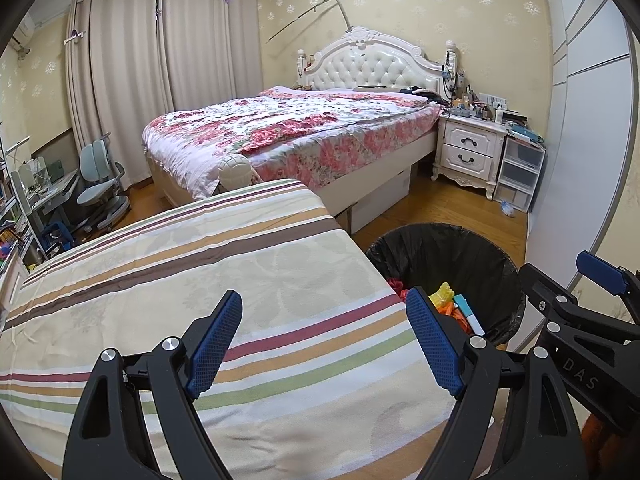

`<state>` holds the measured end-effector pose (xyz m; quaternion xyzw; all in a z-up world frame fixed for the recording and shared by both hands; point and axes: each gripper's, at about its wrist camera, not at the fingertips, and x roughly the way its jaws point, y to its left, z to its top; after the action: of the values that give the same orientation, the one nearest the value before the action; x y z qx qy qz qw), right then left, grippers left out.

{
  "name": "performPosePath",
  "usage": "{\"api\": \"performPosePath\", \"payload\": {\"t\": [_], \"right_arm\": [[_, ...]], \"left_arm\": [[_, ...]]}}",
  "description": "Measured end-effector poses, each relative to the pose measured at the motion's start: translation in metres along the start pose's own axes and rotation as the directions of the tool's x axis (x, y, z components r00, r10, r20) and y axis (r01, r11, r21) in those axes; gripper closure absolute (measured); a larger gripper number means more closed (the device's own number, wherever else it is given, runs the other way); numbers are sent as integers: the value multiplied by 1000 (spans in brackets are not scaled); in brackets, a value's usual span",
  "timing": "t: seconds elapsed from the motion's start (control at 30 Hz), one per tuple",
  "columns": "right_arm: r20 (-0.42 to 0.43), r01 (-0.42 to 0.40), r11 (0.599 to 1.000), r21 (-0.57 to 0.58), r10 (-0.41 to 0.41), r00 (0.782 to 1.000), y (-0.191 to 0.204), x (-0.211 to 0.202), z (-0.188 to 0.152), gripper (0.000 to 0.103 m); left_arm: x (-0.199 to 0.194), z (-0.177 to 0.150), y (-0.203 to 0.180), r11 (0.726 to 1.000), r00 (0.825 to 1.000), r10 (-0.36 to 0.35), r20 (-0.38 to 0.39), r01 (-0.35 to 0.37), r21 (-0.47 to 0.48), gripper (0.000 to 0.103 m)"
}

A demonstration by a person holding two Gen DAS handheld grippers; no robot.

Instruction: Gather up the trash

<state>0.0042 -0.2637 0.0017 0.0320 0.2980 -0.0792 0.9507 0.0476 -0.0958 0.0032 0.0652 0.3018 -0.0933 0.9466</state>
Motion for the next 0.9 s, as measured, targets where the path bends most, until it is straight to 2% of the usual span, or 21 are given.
{"api": "performPosePath", "payload": {"t": [0.57, 0.9], "right_arm": [[-1, 0, 1000, -1, 0, 1000, 1, 0, 1, 27], [-3, -1, 1000, -2, 1, 1000, 2, 0, 1, 27]], "left_arm": [[-1, 2, 2, 1000, 1000, 14, 22, -14, 5, 22], [1, 1, 5, 1000, 1000, -12, 22, 12, 10, 22]]}}
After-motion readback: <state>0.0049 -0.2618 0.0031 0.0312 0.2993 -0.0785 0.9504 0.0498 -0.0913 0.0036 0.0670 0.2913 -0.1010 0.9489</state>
